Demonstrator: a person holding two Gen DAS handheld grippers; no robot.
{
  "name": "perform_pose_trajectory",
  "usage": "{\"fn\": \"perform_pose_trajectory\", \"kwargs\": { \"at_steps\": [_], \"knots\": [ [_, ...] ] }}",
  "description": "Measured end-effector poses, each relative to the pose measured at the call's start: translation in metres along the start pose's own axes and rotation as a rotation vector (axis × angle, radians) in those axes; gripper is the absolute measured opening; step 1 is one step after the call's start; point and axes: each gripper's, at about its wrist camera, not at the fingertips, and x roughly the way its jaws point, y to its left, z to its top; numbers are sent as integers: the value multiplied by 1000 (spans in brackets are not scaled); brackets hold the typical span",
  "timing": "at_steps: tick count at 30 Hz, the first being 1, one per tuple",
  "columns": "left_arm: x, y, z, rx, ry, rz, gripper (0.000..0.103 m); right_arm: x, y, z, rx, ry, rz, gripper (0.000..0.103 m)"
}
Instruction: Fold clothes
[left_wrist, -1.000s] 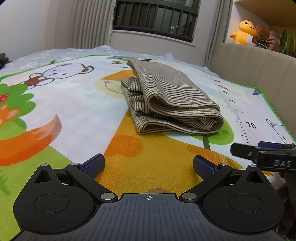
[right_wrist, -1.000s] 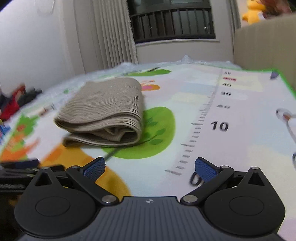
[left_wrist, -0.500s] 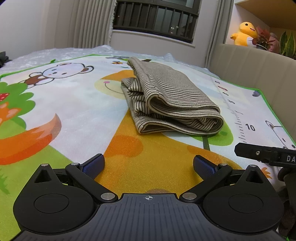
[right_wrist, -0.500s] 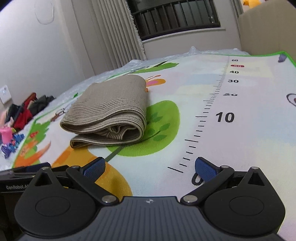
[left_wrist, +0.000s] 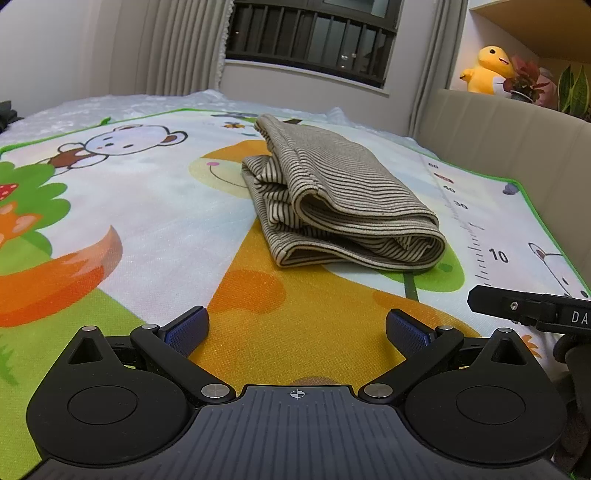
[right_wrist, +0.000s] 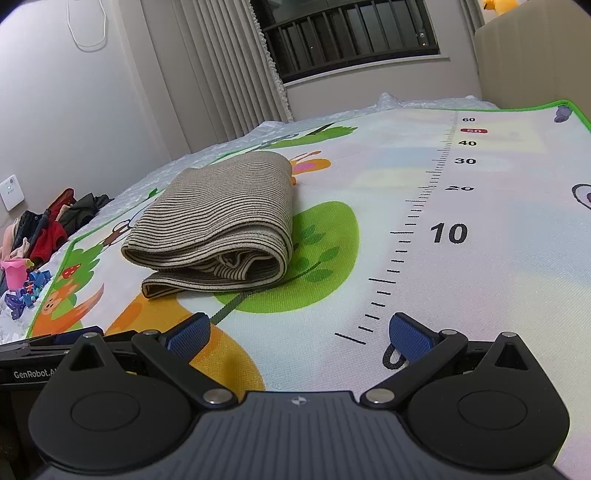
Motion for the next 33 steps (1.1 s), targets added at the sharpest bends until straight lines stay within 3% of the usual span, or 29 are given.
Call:
{"fn": "perform_pose_trajectory", "kwargs": {
  "at_steps": [33],
  "knots": [
    [0, 0, 0, -4, -1, -3, 103, -1, -1, 0, 10, -6, 3, 103]
  ]
}}
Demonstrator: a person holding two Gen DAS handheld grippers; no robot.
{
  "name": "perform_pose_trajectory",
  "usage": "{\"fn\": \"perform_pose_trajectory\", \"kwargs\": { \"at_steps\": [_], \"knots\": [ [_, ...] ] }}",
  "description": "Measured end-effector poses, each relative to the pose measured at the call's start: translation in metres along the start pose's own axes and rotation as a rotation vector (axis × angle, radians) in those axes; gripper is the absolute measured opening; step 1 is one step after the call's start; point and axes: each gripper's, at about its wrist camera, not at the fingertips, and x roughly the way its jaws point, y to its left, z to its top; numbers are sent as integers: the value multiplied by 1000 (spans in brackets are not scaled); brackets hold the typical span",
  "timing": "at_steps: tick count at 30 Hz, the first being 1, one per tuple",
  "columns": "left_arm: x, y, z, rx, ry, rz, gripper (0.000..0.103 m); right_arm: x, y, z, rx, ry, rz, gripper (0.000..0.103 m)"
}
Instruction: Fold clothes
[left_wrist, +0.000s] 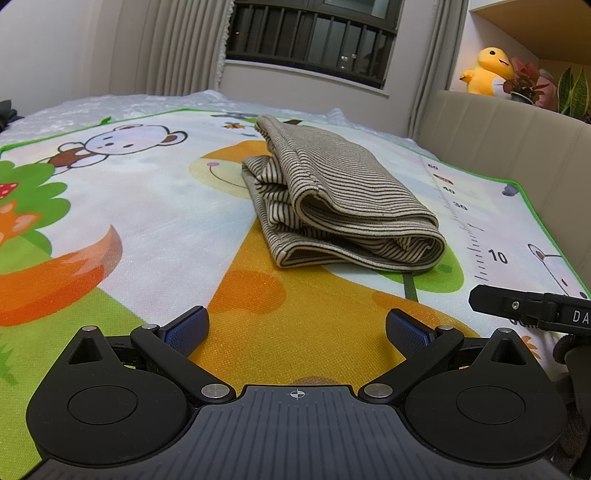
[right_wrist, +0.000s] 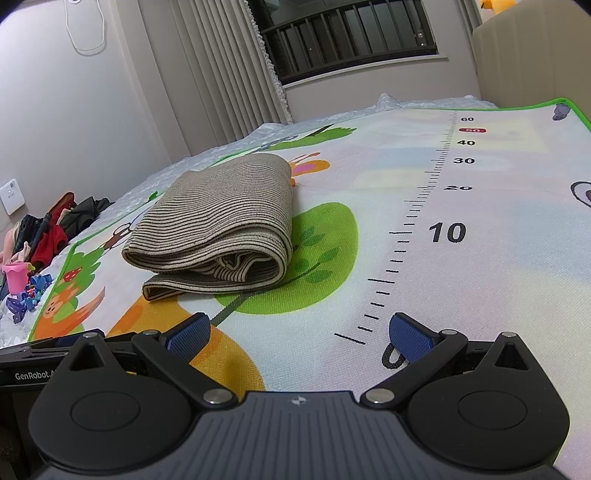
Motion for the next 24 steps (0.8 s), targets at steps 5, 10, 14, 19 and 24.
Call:
{"fn": "perform_pose_trajectory", "kwargs": {
  "at_steps": [5, 10, 14, 19, 24],
  "knots": [
    [0, 0, 0, 0, 0, 0, 103, 0, 0, 0, 1, 0, 0, 103],
    [0, -1, 0, 0, 0, 1, 103, 0, 0, 0, 1, 0, 1, 103],
    [0, -1, 0, 0, 0, 1, 103, 0, 0, 0, 1, -1, 1, 103],
    [0, 0, -1, -1, 1, 1, 103, 0, -1, 0, 2, -1, 2, 103],
    [1, -1, 0, 0, 10, 6, 103, 0, -1, 0, 2, -1, 3, 103]
  ]
}}
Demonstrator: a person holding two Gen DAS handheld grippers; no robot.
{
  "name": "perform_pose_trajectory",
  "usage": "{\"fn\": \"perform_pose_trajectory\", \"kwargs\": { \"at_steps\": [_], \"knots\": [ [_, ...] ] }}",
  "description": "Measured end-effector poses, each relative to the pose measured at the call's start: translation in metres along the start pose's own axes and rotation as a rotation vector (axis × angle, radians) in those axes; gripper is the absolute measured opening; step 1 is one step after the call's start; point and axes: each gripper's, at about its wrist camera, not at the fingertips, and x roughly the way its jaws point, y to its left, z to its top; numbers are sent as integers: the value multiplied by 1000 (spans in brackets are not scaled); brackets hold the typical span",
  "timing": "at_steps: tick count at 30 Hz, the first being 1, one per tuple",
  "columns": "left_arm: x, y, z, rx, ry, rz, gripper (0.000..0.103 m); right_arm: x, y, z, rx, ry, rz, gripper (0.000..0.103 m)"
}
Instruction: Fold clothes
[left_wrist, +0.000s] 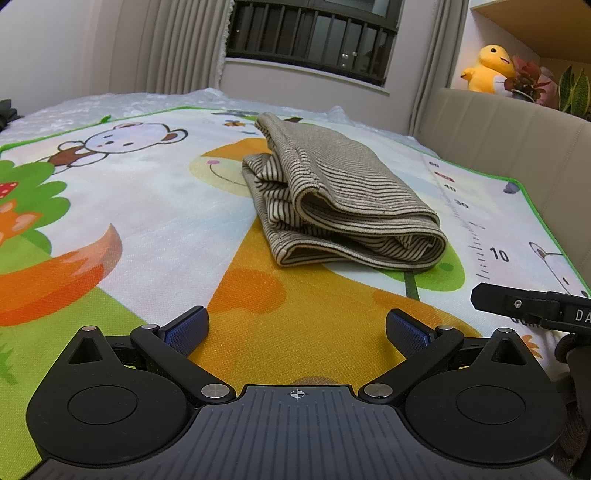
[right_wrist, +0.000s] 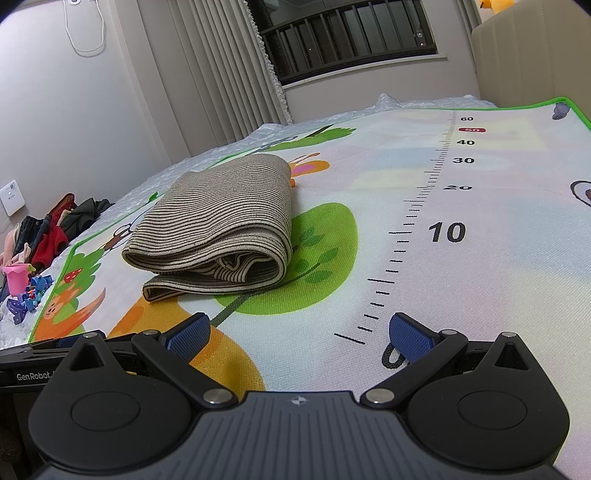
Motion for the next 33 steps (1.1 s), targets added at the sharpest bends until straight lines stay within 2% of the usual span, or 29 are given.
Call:
{"fn": "perform_pose_trajectory", "kwargs": {
  "at_steps": [8, 14, 33],
  "knots": [
    [-1, 9, 1, -45, 5, -34, 103, 0, 1, -1, 3, -1, 0, 103],
    [0, -1, 0, 10, 14, 3, 103, 0, 1, -1, 3, -1, 0, 103],
    [0, -2, -1, 24, 13, 15, 103, 0, 4, -1, -12, 6, -14, 103]
  ]
}}
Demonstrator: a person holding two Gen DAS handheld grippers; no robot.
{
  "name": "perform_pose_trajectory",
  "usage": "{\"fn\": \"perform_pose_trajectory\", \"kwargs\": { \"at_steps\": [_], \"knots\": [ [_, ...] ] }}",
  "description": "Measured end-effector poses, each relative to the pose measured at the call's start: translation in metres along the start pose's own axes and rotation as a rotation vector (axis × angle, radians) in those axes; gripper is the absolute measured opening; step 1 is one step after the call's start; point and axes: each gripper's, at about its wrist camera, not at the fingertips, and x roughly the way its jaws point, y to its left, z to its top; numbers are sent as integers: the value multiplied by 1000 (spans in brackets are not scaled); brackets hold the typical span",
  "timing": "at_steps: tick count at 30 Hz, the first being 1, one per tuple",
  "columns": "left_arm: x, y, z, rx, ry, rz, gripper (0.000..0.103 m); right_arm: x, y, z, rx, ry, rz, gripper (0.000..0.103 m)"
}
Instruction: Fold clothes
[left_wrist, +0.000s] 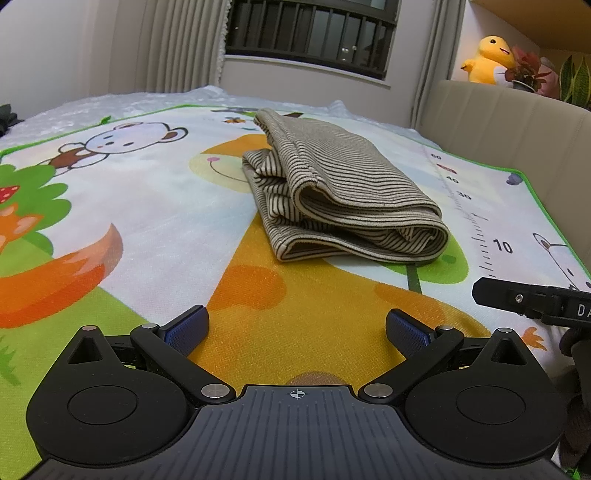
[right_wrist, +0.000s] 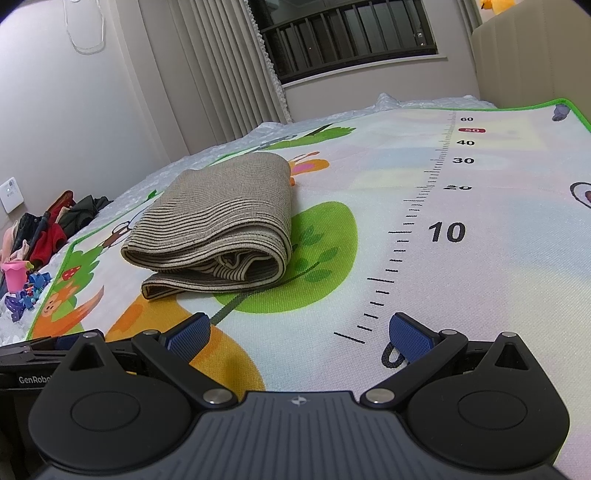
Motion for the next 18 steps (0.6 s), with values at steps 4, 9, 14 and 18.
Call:
{"fn": "perform_pose_trajectory", "kwargs": {
  "at_steps": [4, 9, 14, 18],
  "knots": [
    [0, 0, 0, 1, 0, 1, 103, 1, 7, -1, -38, 14, -29, 103],
    [0, 0, 0, -1, -1, 1, 103, 2, 8, -2, -57, 21, -40, 103],
    [0, 0, 0, -2, -2, 0, 103, 2, 7, -2, -53, 20, -38, 103],
    [0, 1, 0, -3, -2, -2, 103, 1, 6, -2, -46, 17, -33, 103]
  ]
}}
